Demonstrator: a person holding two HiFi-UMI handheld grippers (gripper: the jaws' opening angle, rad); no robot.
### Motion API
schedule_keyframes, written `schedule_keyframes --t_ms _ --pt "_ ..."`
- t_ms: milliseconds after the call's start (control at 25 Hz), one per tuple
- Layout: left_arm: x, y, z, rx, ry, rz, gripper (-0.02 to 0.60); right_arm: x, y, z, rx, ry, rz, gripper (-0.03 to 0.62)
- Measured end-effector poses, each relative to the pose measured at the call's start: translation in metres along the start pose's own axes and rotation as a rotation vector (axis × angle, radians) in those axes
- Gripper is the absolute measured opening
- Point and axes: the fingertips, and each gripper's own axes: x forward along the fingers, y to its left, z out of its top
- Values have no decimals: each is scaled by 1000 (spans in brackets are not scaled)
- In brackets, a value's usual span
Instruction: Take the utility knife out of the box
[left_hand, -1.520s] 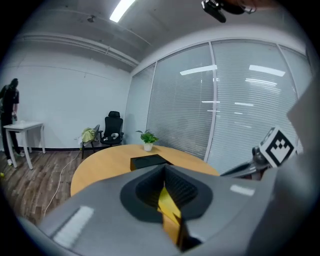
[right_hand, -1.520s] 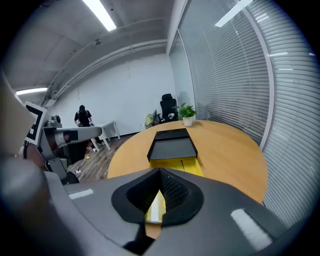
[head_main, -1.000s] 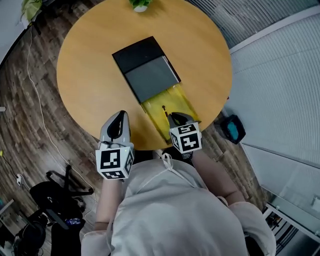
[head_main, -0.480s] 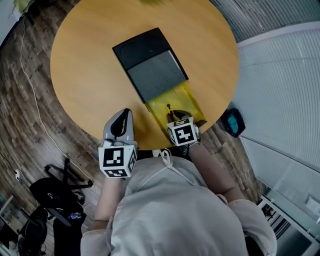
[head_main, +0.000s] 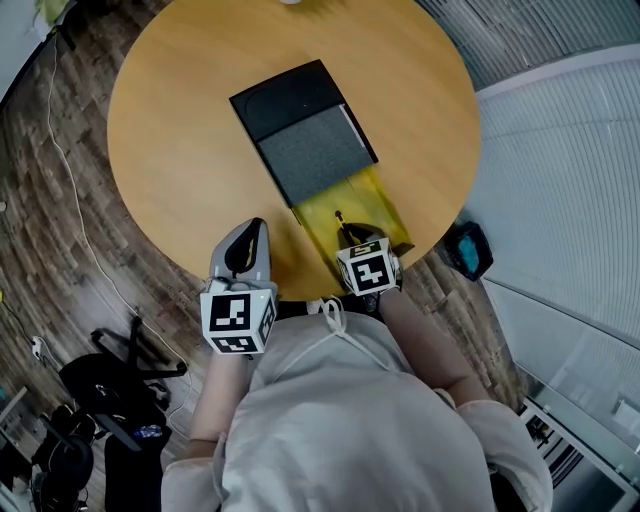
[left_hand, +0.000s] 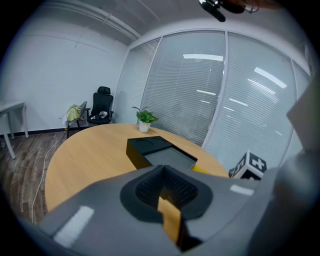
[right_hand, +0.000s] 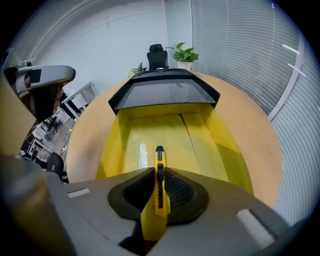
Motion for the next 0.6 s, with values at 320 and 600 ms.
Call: schedule_keyframes --t_ms 320,600 --pt "-16 -17 17 31 -51 2 6 -42 7 27 35 -137 50 63" --pt "-40 -39 43 77 -136 -15 6 -113 13 74 8 -357 44 63"
